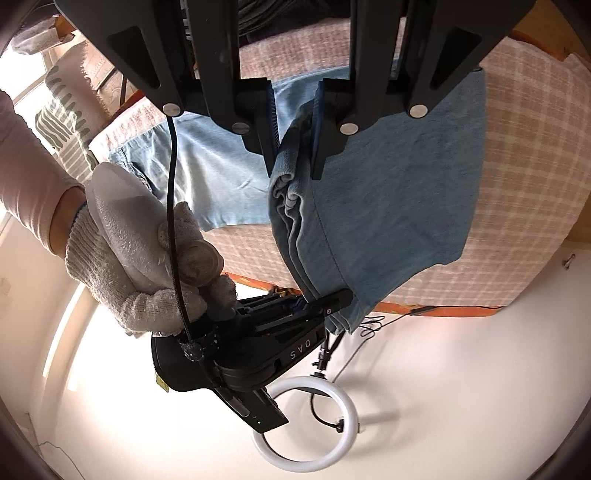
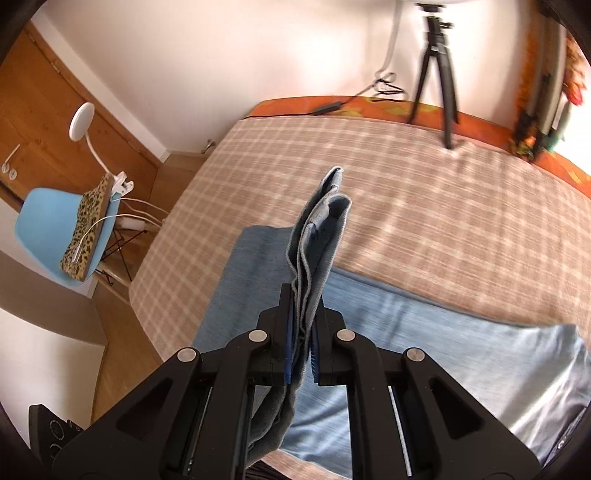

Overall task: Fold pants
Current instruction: 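Lift the hem end with both tools and fold it over the jeans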

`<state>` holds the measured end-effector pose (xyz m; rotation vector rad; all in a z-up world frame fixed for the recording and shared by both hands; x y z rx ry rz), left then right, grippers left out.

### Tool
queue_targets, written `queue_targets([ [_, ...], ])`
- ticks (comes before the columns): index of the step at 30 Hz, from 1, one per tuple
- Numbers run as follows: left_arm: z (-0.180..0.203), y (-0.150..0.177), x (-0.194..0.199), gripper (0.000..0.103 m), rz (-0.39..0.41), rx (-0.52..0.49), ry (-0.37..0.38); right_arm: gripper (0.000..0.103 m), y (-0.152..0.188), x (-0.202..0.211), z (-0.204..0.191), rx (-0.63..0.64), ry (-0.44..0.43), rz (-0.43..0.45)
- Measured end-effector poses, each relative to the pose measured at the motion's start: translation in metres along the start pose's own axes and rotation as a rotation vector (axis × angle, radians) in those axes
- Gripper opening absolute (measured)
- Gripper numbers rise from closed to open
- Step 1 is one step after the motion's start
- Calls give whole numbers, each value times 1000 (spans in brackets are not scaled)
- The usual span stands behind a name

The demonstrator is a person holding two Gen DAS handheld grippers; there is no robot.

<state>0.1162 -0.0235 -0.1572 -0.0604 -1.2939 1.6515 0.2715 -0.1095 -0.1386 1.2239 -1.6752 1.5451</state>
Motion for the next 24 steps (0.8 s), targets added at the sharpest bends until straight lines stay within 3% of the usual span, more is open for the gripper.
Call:
queue_targets([
  [9, 64, 7, -60, 13, -80, -54, 105, 8, 28, 21, 87, -82, 32, 7],
  [24, 145, 11, -114, 13, -170, -131, 229, 8, 68, 74, 196, -179, 108, 62],
])
Point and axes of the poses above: each gripper's, at about its wrist camera, not at the fingertips, and x roughly against the way its jaws point, z to its right, y to its underside, the point moved 7 cm from there along -x, roughly the way its jaws point, and after that the axes turned 11 degrees about y, right-handed, at the moved point
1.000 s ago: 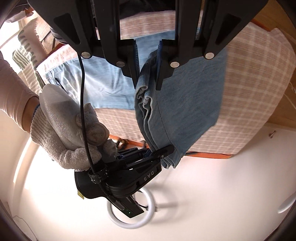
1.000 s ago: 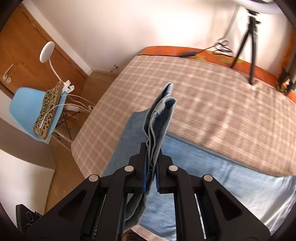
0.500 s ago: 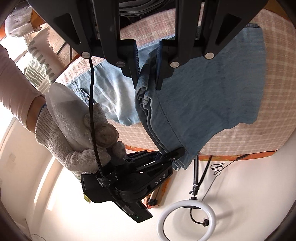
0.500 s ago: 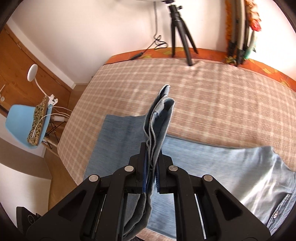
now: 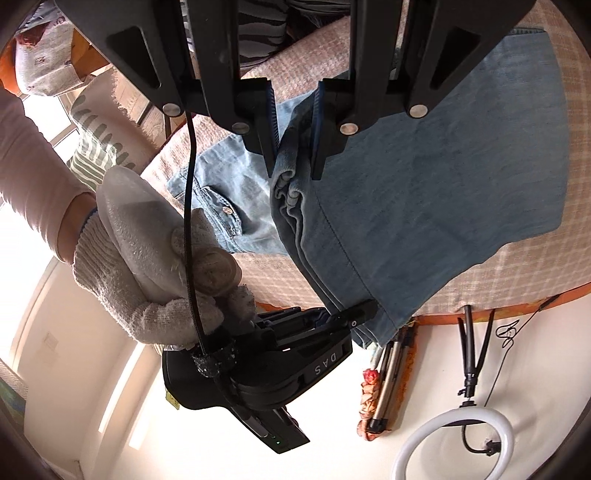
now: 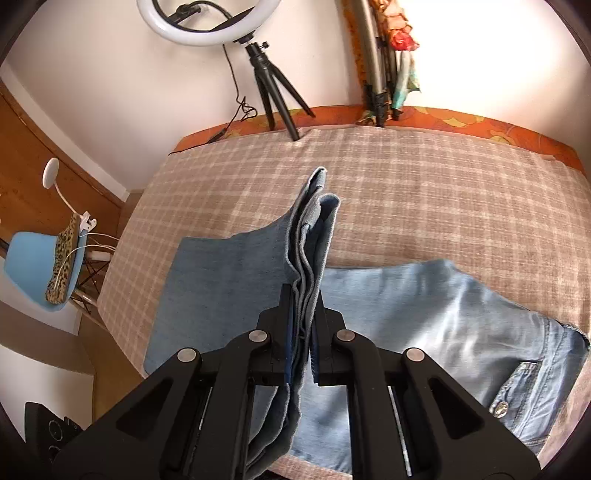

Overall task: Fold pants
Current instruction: 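Lift the hem end with both tools and fold it over the jeans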

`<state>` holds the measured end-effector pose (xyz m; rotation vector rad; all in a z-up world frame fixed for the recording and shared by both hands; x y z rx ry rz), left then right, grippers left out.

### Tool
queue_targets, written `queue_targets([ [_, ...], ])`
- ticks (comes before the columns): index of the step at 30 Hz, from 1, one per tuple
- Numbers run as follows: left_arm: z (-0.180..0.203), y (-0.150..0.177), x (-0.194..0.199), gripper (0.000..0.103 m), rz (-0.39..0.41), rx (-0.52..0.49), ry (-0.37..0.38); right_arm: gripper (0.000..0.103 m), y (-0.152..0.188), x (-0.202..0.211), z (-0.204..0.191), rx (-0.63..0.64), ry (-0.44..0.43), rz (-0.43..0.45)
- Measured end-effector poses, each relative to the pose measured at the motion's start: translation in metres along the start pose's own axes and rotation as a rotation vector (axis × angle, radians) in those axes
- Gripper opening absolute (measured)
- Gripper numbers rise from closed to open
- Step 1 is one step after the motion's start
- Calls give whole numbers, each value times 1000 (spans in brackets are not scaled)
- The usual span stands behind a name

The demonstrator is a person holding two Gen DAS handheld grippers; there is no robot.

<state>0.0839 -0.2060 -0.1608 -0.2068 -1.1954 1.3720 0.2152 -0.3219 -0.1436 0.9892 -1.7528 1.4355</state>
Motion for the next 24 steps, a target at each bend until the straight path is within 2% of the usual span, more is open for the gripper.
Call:
queue_targets([
  [16, 98, -18, -106, 13, -133, -140, 179, 8, 33, 45, 171, -180, 127, 28],
  [24, 129, -18, -156, 13, -207, -173, 252, 8, 52, 46, 232, -243, 170, 12],
])
Point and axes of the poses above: each gripper's, at about its wrist camera, not at the fingertips, and x roughly against the way its jaws point, z to its right, y to its underside, the point moved 7 cm from there along -x, roughly the way its jaws point, and after that the axes turned 11 degrees about y, right-handed, at the moved point
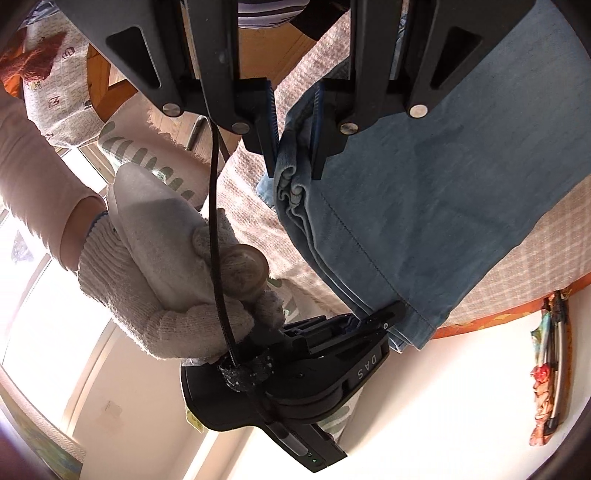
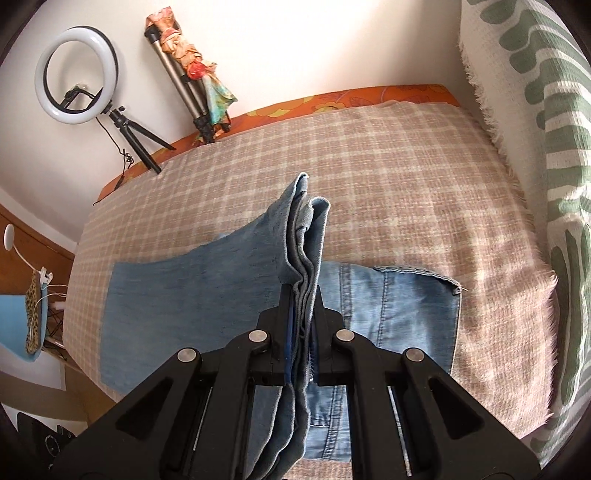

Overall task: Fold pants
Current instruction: 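Lift the hem end with both tools and fold it over the jeans, then lay the folded end down and open both tools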

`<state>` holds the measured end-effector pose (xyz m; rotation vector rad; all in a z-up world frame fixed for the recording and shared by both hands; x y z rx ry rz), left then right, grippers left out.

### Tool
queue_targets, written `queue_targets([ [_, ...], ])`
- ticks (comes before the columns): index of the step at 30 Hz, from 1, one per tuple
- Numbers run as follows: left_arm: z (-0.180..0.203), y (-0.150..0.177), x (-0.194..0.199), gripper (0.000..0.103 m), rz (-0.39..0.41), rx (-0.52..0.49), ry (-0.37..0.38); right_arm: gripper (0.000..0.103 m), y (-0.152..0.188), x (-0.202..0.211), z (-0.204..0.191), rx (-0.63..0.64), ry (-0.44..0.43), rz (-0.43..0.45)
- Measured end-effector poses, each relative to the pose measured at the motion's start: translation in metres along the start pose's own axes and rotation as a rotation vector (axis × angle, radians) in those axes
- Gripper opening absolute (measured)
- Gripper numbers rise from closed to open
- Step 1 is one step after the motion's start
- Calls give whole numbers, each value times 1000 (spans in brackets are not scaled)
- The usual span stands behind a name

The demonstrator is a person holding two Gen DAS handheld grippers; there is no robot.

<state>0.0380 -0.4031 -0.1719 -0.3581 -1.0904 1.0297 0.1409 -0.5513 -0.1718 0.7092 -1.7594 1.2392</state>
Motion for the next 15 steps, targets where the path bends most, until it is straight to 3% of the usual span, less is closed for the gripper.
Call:
queue_targets([
  [15, 8, -8, -73, 13, -125, -43, 71, 7, 19, -37, 66, -81, 21, -38],
])
Point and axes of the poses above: each gripper's, at about its wrist camera, not at the fingertips, and x roughly against the way its jaws point, z to its right, y to its underside, the point moved 7 cm from there along -x, roughly the way its jaws point, and after that the axes turned 11 degrees about y, right-handed, at the moved point
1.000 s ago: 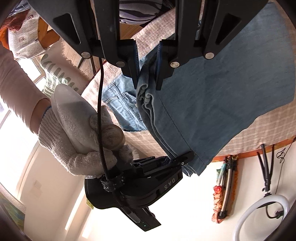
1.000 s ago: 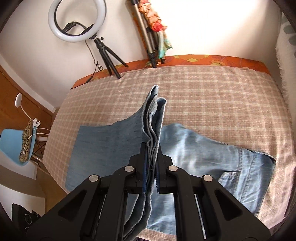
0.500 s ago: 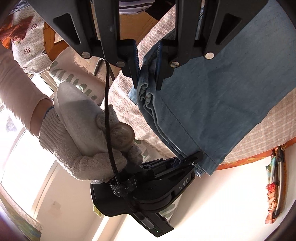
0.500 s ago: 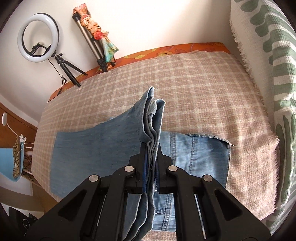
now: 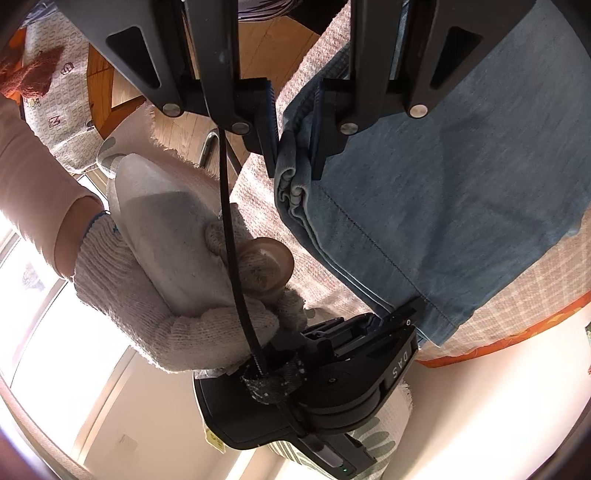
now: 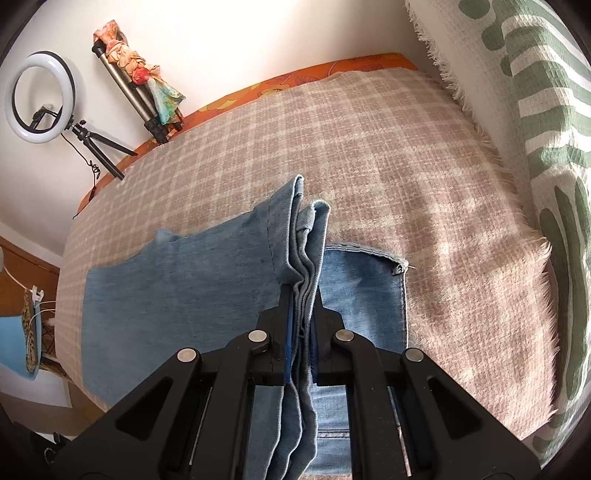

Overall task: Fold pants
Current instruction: 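Lay the folded end down and open both tools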

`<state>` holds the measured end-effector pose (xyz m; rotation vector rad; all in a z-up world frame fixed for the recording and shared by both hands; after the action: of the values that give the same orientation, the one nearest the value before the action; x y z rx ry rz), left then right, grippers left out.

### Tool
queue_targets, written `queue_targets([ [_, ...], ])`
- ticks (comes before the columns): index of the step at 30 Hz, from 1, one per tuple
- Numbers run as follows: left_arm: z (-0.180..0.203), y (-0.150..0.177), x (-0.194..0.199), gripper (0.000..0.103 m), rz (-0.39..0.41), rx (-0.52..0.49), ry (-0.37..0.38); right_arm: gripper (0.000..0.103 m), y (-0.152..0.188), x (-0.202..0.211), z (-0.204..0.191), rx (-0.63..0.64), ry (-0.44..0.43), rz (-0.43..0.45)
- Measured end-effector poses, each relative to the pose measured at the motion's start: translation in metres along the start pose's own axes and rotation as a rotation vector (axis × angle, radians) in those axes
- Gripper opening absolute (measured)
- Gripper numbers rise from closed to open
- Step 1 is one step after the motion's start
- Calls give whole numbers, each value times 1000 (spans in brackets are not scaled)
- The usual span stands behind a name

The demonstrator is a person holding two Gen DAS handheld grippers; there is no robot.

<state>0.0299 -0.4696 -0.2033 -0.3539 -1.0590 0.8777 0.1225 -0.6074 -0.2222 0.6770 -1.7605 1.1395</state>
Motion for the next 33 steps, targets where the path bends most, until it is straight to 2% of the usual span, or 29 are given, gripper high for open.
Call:
queue_targets([
  [9, -3, 0, -13, 13, -35, 30, 15, 7, 6, -18, 4, 23, 15, -3],
  [13, -2, 3, -18, 13, -67, 25, -12, 8, 10, -15, 4, 43, 25, 11],
  [15, -5, 6, -20, 18, -82, 37, -26, 13, 11, -7, 5, 56, 32, 33],
  [16, -6, 7, -21, 18, -95, 46, -36, 19, 11, -1, 8, 66, 56, 49],
  [18, -11, 9, -23, 19, -111, 65, -64, 39, 12, 13, 13, 86, 98, 82],
  [19, -13, 9, -24, 19, -115, 75, -71, 52, 13, 20, 15, 90, 111, 102],
  [20, -15, 9, -23, 19, -114, 80, -74, 54, 14, 28, 16, 91, 119, 124],
  [22, -16, 9, -23, 19, -105, 86, -82, 54, 22, 41, 15, 97, 89, 147],
  [26, -15, 10, -22, 19, -119, 84, -104, 54, 47, 46, 8, 89, -19, 103],
  [30, -15, 13, -8, 19, -100, 86, -116, 54, 72, 26, 7, 79, -39, 42],
  [33, -19, 16, 9, 19, -72, 95, -123, 54, 86, 8, 8, 70, -15, 8],
])
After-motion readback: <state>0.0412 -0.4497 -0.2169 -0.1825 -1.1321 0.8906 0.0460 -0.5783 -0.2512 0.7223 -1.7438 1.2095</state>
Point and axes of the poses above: each gripper's, at about its wrist camera, not at the fingertips, and x roughly against the way its jaws point, z to its right, y to its underside, the point moved 7 cm from there along -x, roughly the way its jaws point, and after that the axes turned 11 degrees about y, right-handed, at the moved point
